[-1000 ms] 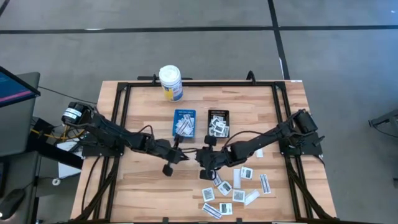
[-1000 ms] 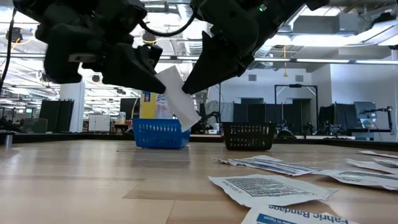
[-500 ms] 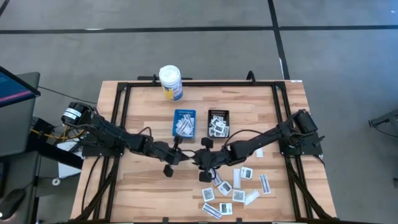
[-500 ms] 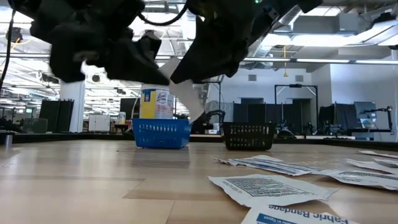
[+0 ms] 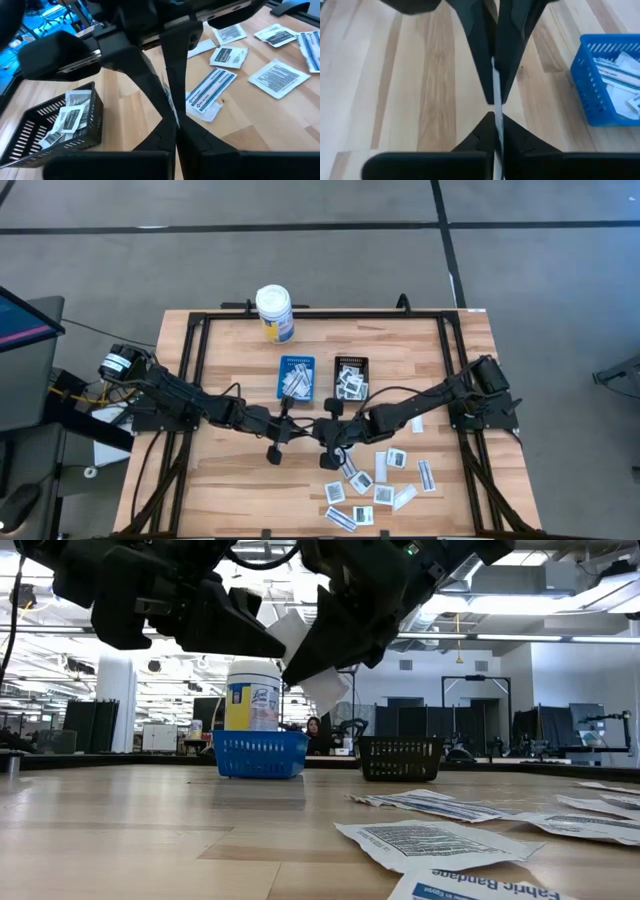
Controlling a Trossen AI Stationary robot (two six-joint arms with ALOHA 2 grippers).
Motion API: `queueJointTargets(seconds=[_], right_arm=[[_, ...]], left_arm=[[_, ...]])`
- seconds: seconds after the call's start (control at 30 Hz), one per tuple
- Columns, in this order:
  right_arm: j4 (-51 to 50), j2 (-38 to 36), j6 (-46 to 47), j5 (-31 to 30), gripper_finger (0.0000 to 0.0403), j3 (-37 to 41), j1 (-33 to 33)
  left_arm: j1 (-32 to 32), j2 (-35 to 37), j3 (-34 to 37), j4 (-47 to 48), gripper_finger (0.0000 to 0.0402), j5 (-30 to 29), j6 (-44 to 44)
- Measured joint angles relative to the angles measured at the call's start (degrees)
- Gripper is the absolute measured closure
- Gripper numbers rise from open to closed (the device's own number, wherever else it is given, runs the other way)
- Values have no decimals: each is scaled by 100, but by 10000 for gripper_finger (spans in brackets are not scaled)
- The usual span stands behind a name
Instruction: Pick & Place First Aid Supplies
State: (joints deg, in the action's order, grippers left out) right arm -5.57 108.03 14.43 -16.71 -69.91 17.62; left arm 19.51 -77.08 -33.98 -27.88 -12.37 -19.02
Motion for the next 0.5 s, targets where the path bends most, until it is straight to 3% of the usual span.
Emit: queueJointTargets(seconds=[0.5], right_arm=[[-537,2,267,-71,401,-16,-55]], left_arm=[[11,2,0,13,398,-1526,281]])
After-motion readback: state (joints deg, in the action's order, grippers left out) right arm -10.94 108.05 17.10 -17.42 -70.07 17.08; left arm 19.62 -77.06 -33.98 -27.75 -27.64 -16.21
